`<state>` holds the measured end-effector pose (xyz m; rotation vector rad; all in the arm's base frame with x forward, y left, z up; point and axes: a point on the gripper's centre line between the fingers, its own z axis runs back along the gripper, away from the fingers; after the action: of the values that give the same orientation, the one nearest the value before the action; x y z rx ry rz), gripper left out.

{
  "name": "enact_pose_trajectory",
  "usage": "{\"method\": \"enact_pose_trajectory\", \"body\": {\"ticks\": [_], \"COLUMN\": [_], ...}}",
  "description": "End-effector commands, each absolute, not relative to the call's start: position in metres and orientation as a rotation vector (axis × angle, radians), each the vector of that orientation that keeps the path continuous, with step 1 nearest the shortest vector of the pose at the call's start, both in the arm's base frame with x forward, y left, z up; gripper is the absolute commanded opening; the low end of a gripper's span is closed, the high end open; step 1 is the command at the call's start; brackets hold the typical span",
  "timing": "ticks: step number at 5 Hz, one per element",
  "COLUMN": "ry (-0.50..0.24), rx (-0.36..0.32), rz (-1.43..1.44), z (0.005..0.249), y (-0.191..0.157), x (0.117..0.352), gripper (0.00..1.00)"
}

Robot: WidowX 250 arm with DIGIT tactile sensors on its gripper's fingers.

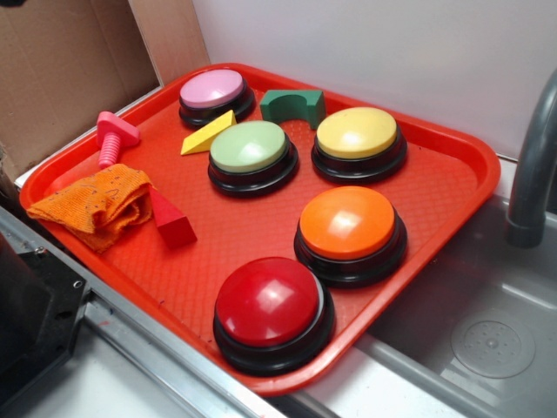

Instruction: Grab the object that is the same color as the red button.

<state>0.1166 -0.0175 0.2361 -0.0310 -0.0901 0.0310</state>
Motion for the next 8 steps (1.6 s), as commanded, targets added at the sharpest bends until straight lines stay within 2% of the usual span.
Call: {"method": "enact_pose_trajectory", "body": {"ticks": [1,3,4,5,6,7,8], "ry": [-0.090,-0.063,-0.037,-0.057,-0.046,-0.087,-0.072], "rx": [-0.031,-0.015,-0.046,-0.038,-0.003,0.028,0.017], "rz": [0.031,0.258,0.510,0.759,0.925,0.984,0.999], "z": [0.236,0.212,0.180,0.147,0.114,0.088,0.059], "y": [-0.017,-0.015,-0.008,-0.006,-0.006,-0.013,-0.018], "x": [0.117,0.130,0.145,0.156,0.168,0.173,0.177], "gripper": [1.00,1.00,1.00,1.00,1.00,1.00,1.00]}}
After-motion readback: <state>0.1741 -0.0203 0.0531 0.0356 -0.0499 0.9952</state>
